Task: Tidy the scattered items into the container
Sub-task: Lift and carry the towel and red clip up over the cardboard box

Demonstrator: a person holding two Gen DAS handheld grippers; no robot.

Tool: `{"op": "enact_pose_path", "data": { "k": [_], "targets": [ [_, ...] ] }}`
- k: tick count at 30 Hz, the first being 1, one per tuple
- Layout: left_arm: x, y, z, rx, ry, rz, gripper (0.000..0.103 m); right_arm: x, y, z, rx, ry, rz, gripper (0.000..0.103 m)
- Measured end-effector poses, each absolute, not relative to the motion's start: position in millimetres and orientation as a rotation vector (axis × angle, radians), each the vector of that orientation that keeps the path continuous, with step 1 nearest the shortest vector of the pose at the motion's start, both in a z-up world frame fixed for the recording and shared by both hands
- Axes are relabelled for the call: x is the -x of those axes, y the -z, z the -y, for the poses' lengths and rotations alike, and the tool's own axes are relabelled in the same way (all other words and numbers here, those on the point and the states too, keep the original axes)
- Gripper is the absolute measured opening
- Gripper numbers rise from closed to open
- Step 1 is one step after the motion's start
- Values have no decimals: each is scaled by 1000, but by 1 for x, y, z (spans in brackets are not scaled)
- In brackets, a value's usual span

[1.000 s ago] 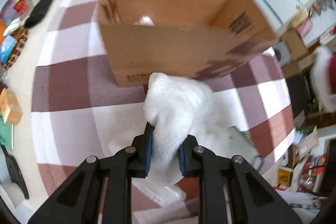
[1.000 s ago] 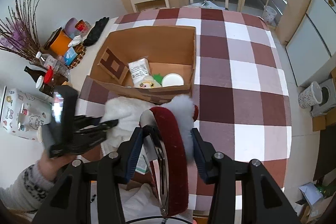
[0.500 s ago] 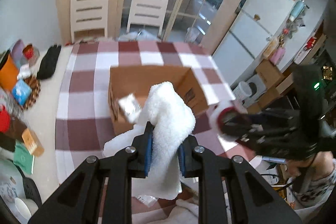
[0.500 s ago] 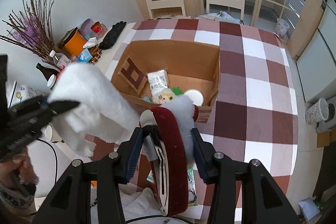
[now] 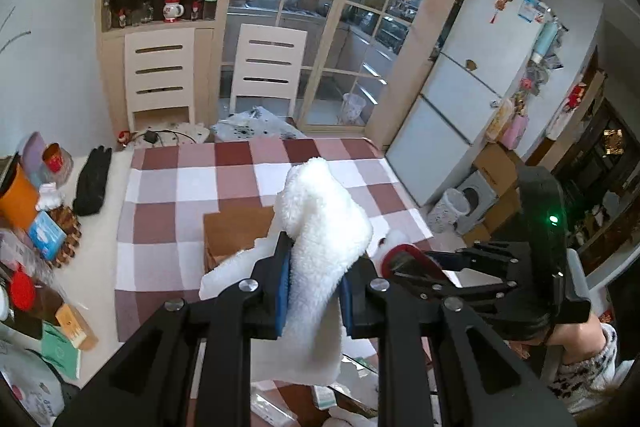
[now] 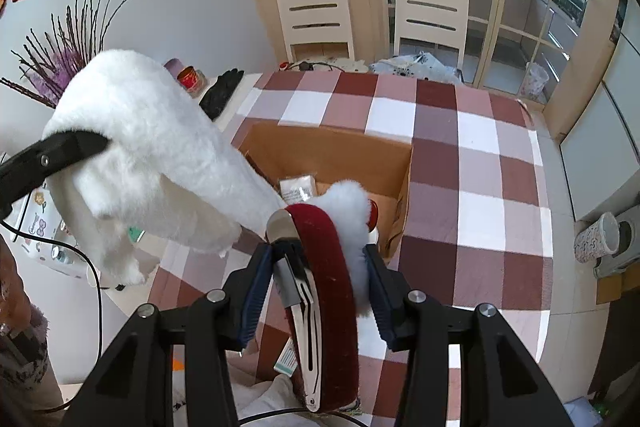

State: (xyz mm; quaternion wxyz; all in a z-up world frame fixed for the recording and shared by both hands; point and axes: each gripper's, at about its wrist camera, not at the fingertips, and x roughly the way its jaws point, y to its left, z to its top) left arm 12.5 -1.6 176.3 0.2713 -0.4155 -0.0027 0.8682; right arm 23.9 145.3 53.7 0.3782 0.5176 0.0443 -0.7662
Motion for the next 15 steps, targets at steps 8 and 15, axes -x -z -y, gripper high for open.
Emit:
{"op": "enact_pose_path", "data": {
  "k": [8, 15],
  "targets": [
    [12, -194, -14, 1086, -2365, 9, 21, -3, -68, -134, -1270, 1958, -112, 47],
    [35, -187, -19, 1116, -2372, 20, 21, 15, -70, -118, -1256, 1946, -124, 47]
  ]
}}
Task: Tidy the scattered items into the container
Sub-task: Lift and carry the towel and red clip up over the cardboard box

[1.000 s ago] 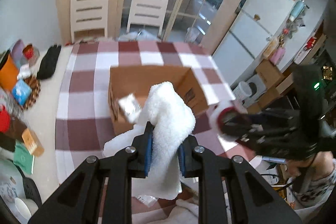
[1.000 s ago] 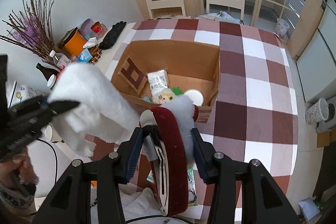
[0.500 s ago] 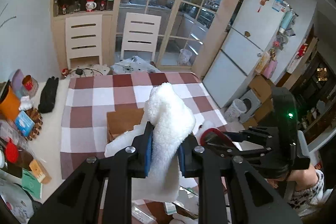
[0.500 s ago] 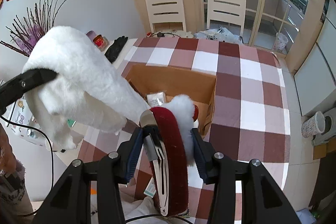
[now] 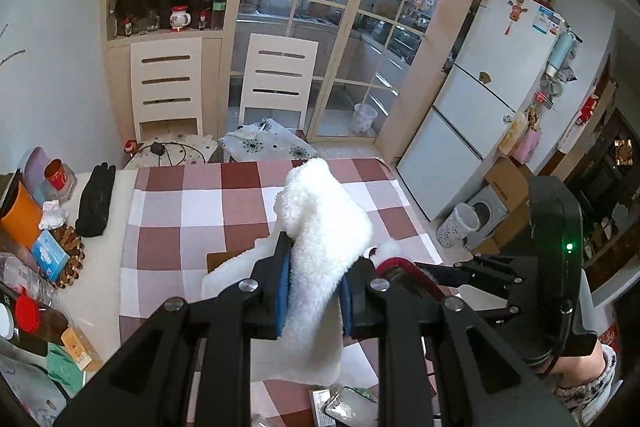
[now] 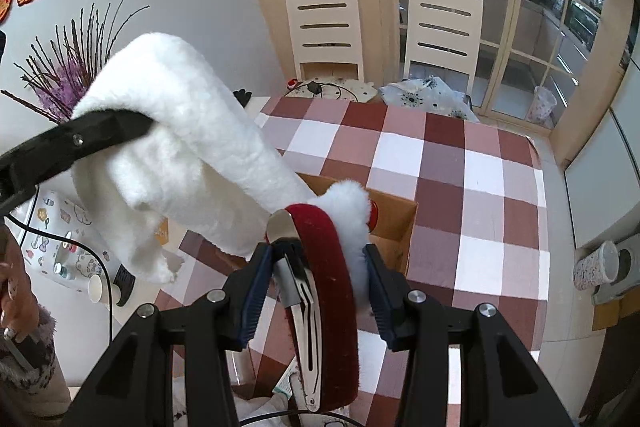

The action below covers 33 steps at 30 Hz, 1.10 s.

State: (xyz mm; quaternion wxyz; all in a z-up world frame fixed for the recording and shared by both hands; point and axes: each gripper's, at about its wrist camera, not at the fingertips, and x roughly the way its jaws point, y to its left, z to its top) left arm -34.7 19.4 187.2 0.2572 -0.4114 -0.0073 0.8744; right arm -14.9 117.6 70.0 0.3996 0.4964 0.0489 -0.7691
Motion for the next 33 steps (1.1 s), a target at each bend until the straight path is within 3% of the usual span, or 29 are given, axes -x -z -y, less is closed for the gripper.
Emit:
{"op": "enact_pose_path", "data": {
  "k": [22, 33],
  "targets": [
    [86, -63, -29, 1491, -2224, 31, 21, 53, 15, -86, -1497, 1824, -100, 47],
    [109, -33, -40, 1576, -2169, 11, 21, 68, 37, -74, -1555, 1789, -104, 47]
  ]
}}
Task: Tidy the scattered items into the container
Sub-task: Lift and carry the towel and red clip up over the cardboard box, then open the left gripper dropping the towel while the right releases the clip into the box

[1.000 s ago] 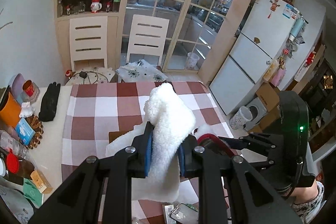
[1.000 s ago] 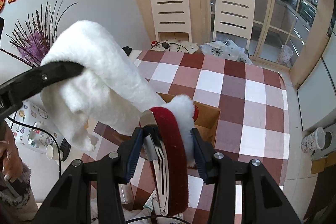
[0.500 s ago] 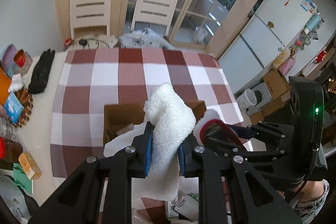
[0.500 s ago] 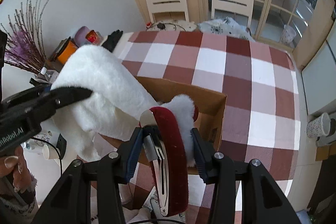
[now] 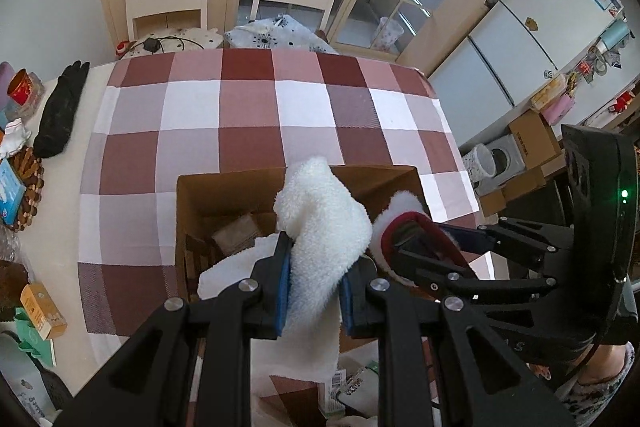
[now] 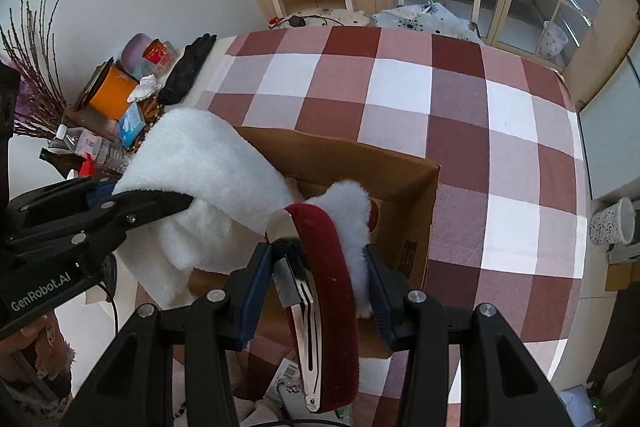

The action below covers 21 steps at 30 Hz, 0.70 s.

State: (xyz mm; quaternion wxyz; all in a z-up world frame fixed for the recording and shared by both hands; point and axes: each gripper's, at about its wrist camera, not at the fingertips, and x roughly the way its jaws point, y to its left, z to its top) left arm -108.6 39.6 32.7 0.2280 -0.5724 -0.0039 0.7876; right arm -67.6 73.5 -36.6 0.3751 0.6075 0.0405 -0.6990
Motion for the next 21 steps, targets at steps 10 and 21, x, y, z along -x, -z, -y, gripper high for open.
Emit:
{"op": "enact_pose_path", "data": {
  "k": [10, 21],
  "targets": [
    [118, -19, -46, 1614, -2140, -11, 21, 75, 47, -67, -1580, 1765, -91, 47],
    [117, -21, -37, 1636, -2209, -50, 71, 76, 47, -68, -1573, 1793, -113, 58]
  ]
}}
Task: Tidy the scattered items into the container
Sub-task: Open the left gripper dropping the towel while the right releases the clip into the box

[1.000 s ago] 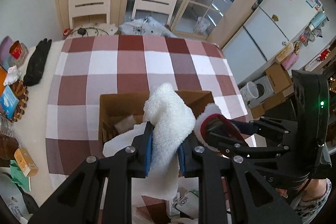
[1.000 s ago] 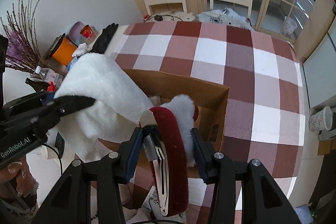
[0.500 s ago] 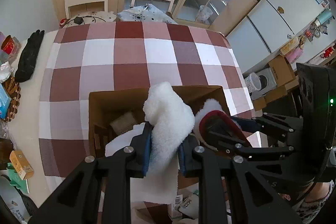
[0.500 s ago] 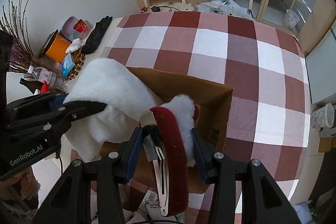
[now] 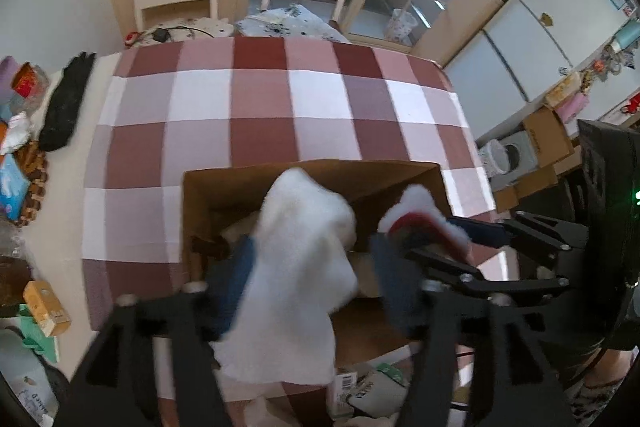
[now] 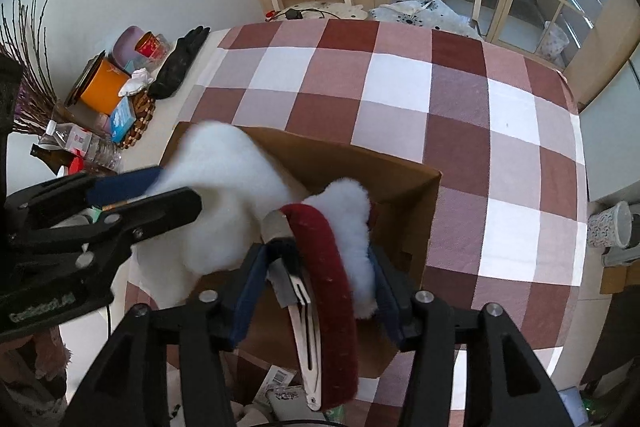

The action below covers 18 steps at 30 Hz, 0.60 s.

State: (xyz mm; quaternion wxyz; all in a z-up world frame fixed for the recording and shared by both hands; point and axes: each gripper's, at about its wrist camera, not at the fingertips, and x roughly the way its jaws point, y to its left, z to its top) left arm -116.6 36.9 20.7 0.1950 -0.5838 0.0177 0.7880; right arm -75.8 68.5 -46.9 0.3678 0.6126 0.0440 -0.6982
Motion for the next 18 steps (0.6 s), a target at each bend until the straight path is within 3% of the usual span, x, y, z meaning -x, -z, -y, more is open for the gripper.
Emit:
{"op": "enact_pose_path", "data": {
  "k": [3, 18],
  "targets": [
    [115, -21, -30, 1659, -2228, -63, 74, 78, 45, -76, -1584, 1821, -82, 68],
    [92, -12, 7, 1764, -2272, -50, 76, 78, 43, -107, -1648, 1923, -32, 70]
  ]
}}
